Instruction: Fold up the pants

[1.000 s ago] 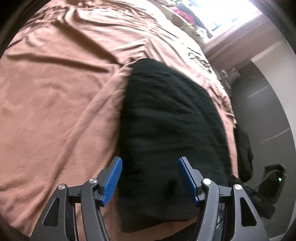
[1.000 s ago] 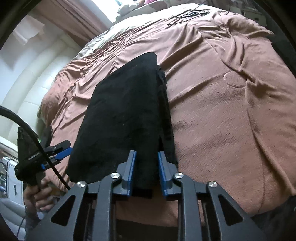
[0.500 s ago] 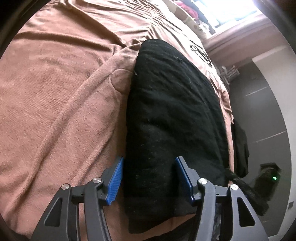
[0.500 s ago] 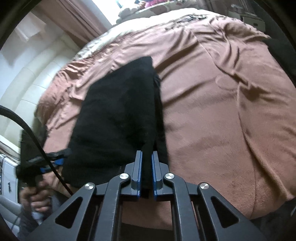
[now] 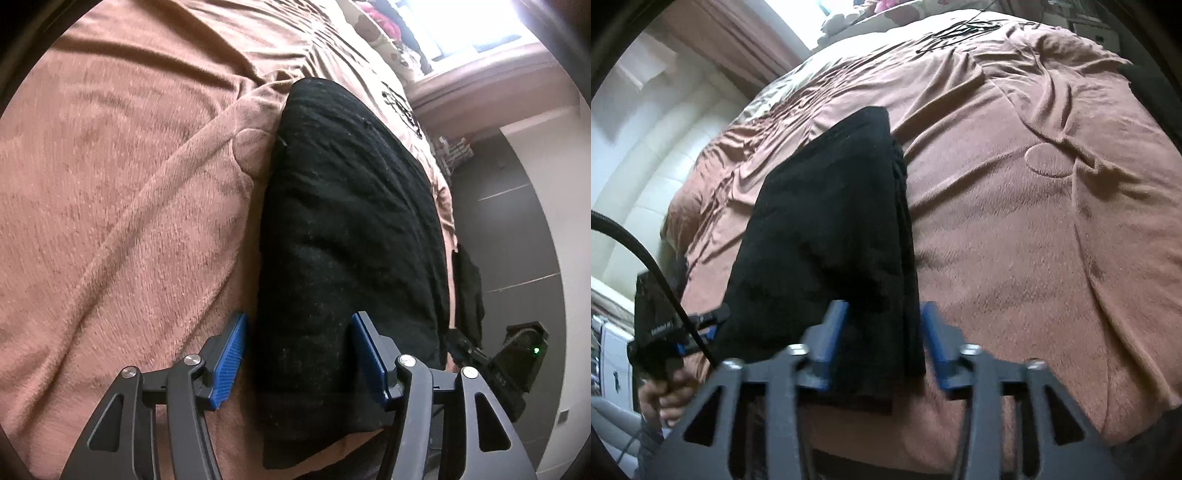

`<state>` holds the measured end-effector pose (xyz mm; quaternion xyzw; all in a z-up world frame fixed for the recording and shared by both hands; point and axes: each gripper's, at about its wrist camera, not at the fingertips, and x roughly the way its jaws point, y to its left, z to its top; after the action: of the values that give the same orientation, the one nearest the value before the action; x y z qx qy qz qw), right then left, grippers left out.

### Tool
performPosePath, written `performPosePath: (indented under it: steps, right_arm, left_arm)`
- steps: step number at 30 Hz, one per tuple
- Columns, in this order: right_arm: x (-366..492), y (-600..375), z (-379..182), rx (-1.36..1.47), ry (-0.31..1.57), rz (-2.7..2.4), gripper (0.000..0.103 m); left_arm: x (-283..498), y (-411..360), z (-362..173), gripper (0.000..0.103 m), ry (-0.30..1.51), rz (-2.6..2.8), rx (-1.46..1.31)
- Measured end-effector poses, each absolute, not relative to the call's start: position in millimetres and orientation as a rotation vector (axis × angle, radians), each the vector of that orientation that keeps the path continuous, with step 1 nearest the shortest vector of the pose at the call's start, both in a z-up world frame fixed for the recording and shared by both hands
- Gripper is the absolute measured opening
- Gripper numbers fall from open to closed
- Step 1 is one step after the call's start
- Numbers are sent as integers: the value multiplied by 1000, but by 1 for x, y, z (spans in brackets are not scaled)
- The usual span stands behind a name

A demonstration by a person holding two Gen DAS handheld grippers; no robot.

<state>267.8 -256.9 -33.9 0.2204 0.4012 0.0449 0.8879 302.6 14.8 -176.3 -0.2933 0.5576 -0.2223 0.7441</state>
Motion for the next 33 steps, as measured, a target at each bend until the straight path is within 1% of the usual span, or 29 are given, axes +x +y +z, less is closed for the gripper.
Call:
performPosePath:
  steps: [3, 7, 8, 9, 11, 14, 17, 22, 33]
  right_arm:
    - [277, -261, -44, 485, 848, 111, 48]
    - [289, -263, -66, 535, 890, 156, 48]
    - [292, -265, -70, 549, 900, 168, 48]
    - [293, -266, -76, 566, 907, 180, 48]
    - [293, -271, -80, 609, 897, 193, 47]
    - [293, -270, -76, 589, 898, 190, 43]
    - [295, -269, -74, 599, 908, 197, 36]
    - [286, -267, -67, 614, 908, 221, 29]
    - [278, -246, -74, 605, 963, 315, 25]
  left_arm:
    - [299, 15, -181, 63, 1241, -499, -673]
    - [292, 12, -181, 62, 1246, -523, -673]
    - [290, 12, -181, 58, 1246, -528, -676]
    - [289, 11, -180, 56, 1243, -524, -674]
    - [286, 12, -178, 46, 1237, -517, -670]
    - [280, 18, -170, 36, 1217, -525, -677]
    - [278, 22, -160, 32, 1205, -541, -668]
    - [270, 24, -150, 32, 1208, -545, -638]
    - [245, 57, -140, 30, 1228, -524, -611]
